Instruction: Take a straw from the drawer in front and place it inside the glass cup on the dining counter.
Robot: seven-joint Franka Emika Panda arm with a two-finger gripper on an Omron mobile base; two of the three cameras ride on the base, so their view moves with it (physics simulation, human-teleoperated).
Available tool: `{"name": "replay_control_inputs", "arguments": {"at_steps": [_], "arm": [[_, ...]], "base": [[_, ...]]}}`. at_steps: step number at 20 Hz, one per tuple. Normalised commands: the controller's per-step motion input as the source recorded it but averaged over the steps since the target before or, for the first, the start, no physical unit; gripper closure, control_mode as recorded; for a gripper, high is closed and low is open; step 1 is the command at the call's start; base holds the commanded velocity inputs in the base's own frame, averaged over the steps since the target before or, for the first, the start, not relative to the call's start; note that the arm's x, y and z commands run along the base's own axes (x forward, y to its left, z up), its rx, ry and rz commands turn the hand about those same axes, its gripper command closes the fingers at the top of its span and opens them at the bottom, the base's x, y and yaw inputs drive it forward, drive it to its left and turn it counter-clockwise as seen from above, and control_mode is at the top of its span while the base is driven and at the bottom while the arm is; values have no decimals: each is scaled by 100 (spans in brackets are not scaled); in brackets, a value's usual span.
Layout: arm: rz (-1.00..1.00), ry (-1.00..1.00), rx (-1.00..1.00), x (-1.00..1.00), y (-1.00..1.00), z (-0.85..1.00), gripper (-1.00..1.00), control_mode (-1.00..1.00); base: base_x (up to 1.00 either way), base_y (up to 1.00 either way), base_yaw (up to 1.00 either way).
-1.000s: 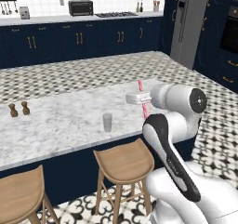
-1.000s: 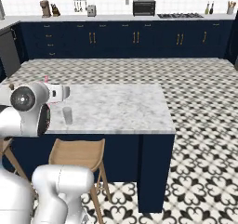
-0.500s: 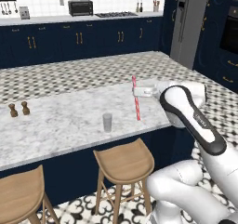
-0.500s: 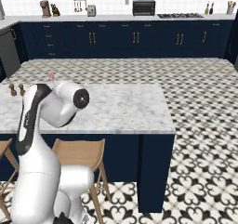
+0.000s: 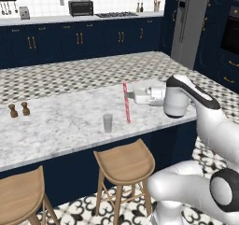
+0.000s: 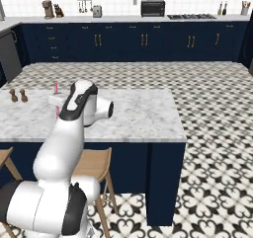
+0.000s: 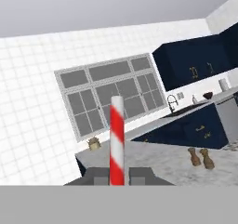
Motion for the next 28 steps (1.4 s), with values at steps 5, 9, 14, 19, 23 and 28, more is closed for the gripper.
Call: {"name": "replay_control_inputs", "arguments": {"at_steps": [5,9,14,19,23,28], "arm": [[24,-32,6,9,3,5,100,-100],[18,-18,4,28,3,-6,100,-100],[13,-5,9,22,24,-10,100,-100],[3,0,6,7,5,-6,100,-100],[0,0,-1,3,0,-9,100,-100],[0,-1,-3,6,9,-3,100,-100]], "base": [[0,0,0],[0,0,0],[0,0,0],[0,0,0],[0,0,0],[0,0,0]]}}
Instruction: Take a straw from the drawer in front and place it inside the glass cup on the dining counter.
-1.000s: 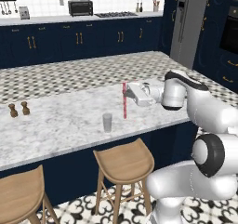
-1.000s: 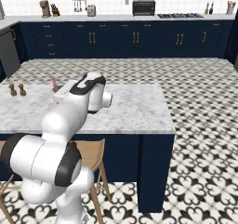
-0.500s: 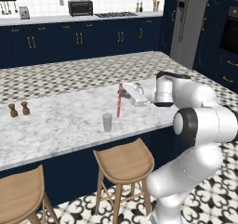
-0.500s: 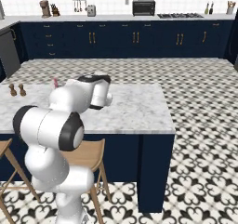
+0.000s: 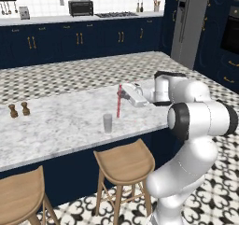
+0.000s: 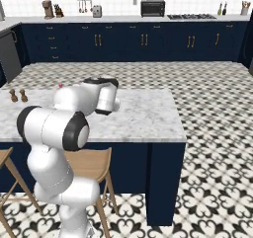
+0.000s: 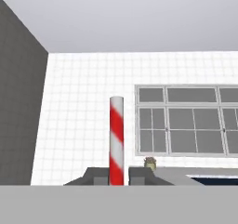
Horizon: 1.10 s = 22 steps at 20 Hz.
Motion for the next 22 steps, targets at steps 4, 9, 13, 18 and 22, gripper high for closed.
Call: {"name": "replay_control_inputs", "arguments": {"at_steps": [4,9,13,18,22], "arm": [[0,0,-1,29,14,0,100,-100],[0,0,-2,31,15,-11,100,-100],[0,0,-5,15,5,-34,100,-100],[0,0,-3,17,1,-29,100,-100],[0,0,0,17,2,-11,100,-100]], "base": [[0,0,0],[0,0,0],[0,0,0],[0,0,0],[0,0,0]]}}
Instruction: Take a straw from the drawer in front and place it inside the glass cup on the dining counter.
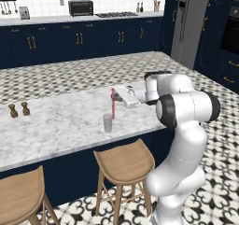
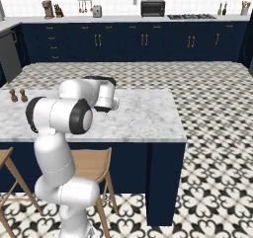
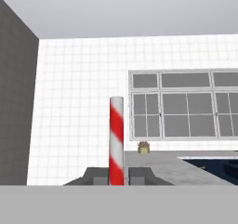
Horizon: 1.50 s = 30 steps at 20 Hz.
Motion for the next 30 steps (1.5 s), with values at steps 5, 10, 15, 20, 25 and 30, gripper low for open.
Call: {"name": "replay_control_inputs", "arguments": {"at_steps": [5,10,15,20,25,30], "arm": [[0,0,0,8,4,0,100,-100],[-1,0,0,17,2,1,100,-100],[-1,0,0,21,13,0,100,-100],[-6,0,-2,17,12,-18,100,-100],[-8,0,-4,16,1,-24,100,-100],[-7,0,0,24,1,-7,100,-100]], "base": [[0,0,0],[0,0,0],[0,0,0],[0,0,0],[0,0,0],[0,0,0]]}}
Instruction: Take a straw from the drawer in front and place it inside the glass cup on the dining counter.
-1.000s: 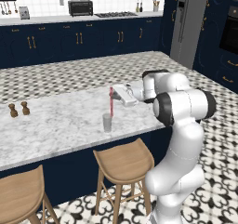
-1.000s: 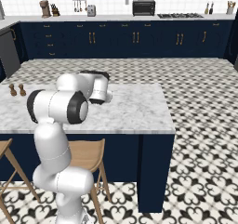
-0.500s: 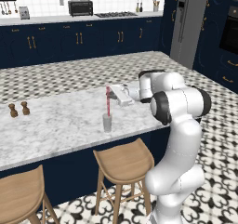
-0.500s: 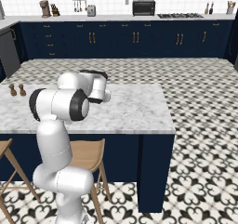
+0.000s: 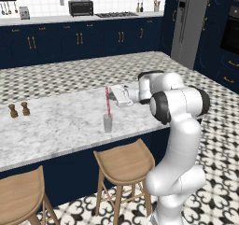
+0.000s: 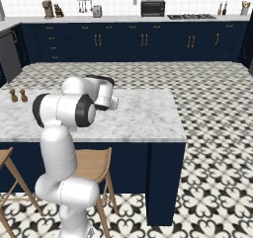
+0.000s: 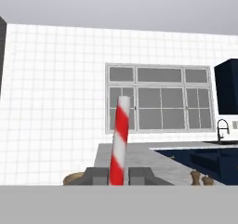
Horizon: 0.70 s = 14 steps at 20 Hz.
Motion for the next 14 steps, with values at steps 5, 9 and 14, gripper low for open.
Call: {"name": "replay_control_inputs", "arguments": {"at_steps": [5,9,14], "arm": [[-6,0,0,10,6,0,100,-100],[-5,0,0,-8,7,0,100,-100],[-6,-2,0,-20,0,0,100,-100]], "base": [[0,0,0],[0,0,0],[0,0,0]]}}
